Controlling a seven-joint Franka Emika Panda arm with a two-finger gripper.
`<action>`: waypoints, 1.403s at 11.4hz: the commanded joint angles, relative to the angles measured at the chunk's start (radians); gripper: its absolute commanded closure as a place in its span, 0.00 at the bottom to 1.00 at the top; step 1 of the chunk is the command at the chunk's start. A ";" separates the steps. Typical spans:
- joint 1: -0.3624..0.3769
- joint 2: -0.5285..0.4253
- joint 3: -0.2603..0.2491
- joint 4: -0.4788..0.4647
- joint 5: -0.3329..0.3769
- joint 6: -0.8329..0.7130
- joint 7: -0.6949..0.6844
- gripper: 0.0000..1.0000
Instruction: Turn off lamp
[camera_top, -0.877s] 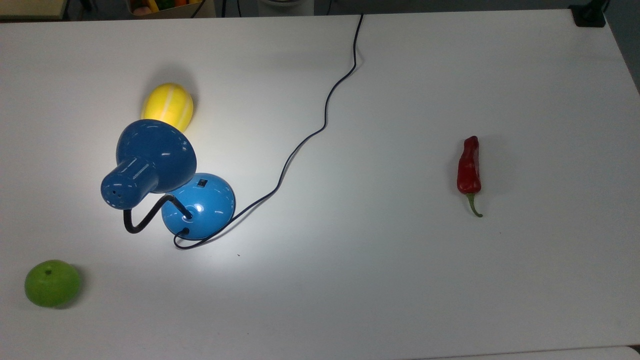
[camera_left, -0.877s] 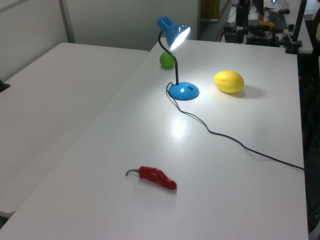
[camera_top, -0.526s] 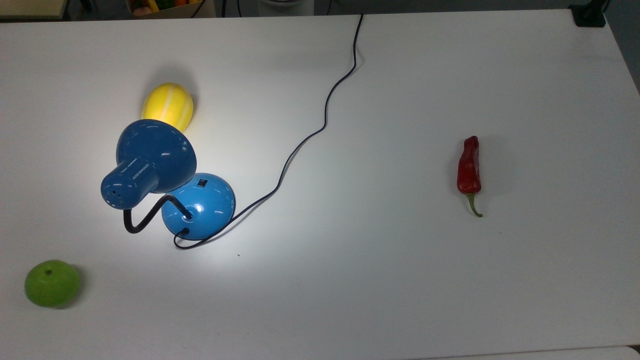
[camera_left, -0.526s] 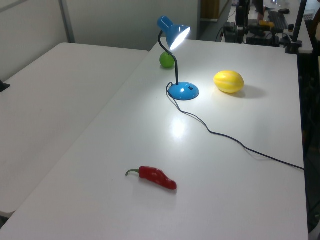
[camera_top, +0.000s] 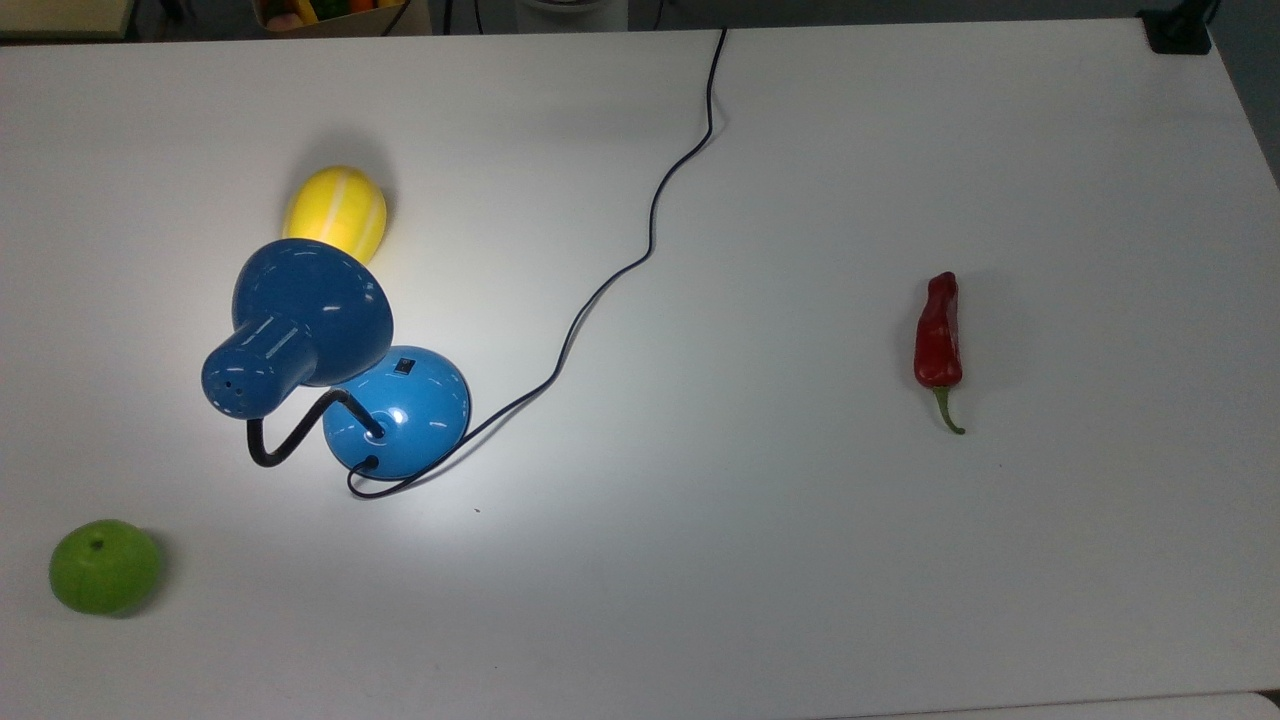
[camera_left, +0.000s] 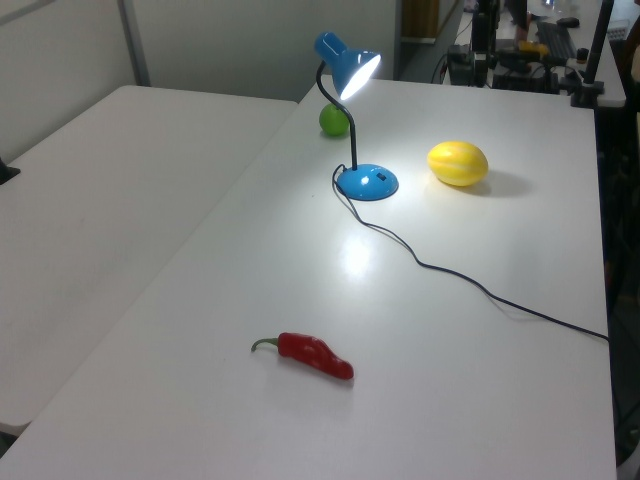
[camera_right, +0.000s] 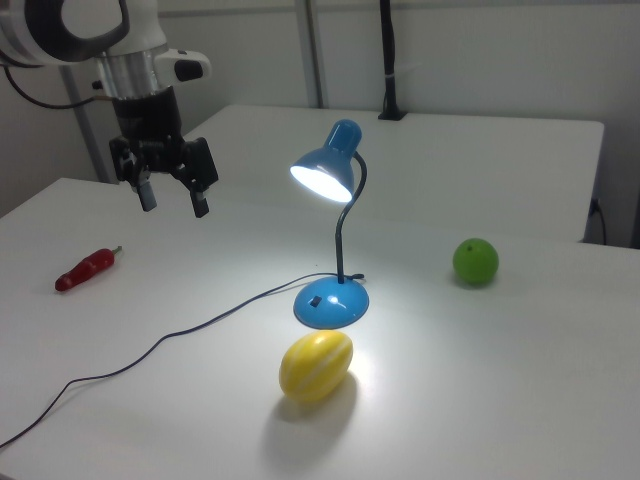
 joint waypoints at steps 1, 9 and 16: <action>0.010 0.005 0.001 0.012 -0.012 -0.028 -0.021 0.18; -0.001 0.012 -0.001 0.013 0.004 -0.017 -0.021 1.00; -0.039 0.153 -0.009 -0.046 0.007 0.345 0.185 1.00</action>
